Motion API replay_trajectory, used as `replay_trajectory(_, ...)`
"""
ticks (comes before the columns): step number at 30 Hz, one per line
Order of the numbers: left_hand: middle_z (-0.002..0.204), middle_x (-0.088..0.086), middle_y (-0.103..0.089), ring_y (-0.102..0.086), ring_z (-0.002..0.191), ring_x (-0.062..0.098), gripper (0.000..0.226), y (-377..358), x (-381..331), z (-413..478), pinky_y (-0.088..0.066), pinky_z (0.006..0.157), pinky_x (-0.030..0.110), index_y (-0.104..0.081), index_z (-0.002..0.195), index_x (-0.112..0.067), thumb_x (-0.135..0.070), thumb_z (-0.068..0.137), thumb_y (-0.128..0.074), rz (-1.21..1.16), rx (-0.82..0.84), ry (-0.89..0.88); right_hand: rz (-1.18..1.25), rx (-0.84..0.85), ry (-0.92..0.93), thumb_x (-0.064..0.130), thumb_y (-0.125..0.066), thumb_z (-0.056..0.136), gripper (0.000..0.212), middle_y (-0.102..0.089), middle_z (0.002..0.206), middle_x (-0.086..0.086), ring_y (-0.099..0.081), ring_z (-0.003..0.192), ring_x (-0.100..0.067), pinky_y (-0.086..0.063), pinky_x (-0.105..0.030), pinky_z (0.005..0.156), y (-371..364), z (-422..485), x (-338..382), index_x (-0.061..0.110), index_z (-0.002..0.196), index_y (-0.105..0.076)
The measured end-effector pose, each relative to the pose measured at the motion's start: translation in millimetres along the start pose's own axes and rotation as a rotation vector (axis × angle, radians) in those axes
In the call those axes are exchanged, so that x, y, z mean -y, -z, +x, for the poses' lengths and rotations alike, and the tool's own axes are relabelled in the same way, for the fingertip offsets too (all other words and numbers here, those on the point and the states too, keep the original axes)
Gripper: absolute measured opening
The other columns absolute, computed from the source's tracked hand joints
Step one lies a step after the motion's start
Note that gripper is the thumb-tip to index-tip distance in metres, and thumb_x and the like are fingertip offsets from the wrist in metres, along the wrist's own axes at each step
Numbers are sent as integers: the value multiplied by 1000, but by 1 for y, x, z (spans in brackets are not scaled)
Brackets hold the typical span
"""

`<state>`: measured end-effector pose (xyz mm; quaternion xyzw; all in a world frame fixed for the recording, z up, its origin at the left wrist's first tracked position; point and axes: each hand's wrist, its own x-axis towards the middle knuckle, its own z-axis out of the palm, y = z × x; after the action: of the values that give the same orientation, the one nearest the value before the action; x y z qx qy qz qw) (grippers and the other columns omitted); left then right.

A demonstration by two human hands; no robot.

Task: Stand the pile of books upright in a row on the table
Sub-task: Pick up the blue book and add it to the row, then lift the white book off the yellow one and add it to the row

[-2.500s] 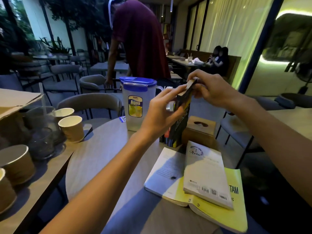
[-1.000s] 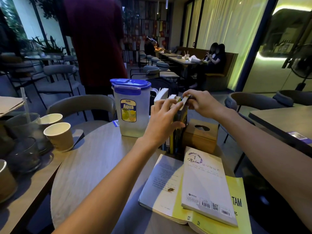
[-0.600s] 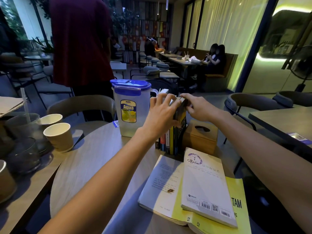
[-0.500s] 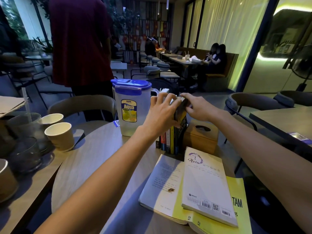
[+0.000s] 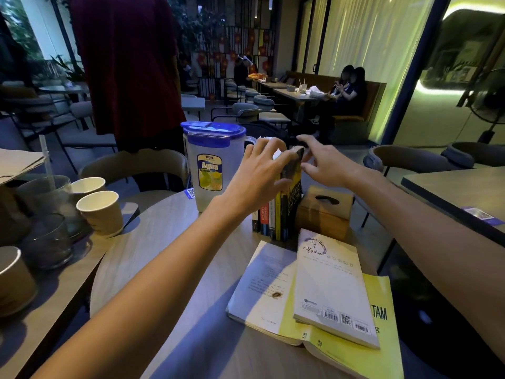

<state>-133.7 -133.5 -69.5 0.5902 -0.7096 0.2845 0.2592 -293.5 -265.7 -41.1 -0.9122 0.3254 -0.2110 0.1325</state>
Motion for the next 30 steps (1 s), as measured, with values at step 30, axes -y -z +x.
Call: replay_trajectory(30,102,7,-69,-70,89,17,31,-36,-90,-102,-61,74,29,-54,114,-13,-30,93,-69,-1193,575,852,-98,247,-72,42,-58,98,38,-57,128,0,-54,114,-17,-48,-36,94,-56,-136,1,23,131,-56)
